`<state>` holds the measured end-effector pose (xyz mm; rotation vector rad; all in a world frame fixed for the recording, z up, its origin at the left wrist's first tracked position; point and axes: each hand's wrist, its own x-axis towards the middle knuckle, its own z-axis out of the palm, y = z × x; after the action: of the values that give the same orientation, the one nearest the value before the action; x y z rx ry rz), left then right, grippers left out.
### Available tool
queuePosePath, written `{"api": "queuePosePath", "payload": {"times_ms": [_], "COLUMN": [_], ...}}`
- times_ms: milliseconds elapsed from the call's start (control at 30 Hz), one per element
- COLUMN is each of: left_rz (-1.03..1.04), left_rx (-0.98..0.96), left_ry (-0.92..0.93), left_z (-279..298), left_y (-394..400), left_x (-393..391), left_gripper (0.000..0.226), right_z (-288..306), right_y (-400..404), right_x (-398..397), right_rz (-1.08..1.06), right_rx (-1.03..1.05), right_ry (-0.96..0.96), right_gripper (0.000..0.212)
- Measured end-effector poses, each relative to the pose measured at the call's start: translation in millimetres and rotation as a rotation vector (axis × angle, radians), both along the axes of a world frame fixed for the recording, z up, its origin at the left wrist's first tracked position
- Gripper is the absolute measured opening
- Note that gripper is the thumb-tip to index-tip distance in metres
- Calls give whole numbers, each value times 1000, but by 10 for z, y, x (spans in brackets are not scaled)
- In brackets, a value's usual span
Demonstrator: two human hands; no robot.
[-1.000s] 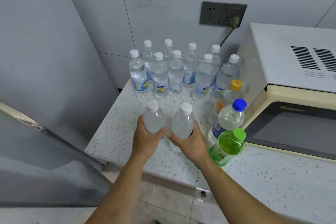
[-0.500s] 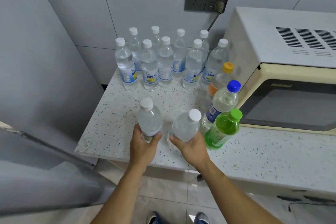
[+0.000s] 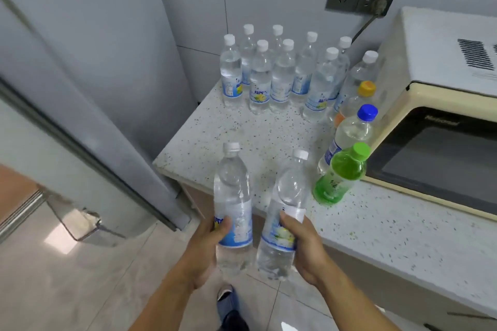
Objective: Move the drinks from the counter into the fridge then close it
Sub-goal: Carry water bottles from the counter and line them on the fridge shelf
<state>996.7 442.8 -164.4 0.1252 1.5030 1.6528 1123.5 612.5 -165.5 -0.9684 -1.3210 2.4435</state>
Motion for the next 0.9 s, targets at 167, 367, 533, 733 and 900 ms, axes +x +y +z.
{"api": "queuePosePath", "payload": {"times_ms": [167, 367, 533, 733, 900], "left_rz": [185, 339, 588, 827, 905], "left_rx": [-75, -60, -64, 84, 69], "left_ry": [-216, -359, -347, -399, -360], "left_z": [13, 10, 24, 5, 23], "left_y": [-447, -1050, -1503, -2247, -3051], "left_x": [655, 1197, 1386, 1400, 1241], "left_gripper": [80, 112, 63, 49, 54], "right_z": [-104, -256, -223, -194, -158], "right_y": [-166, -680, -1240, -2008, -2865], "right_x": [299, 421, 325, 9, -381], "right_rz": [146, 350, 573, 755, 855], "right_rx": [-194, -238, -185, -145, -110], "right_ry": [1, -115, -158, -187, -207], "right_gripper": [45, 51, 48, 50, 46]}}
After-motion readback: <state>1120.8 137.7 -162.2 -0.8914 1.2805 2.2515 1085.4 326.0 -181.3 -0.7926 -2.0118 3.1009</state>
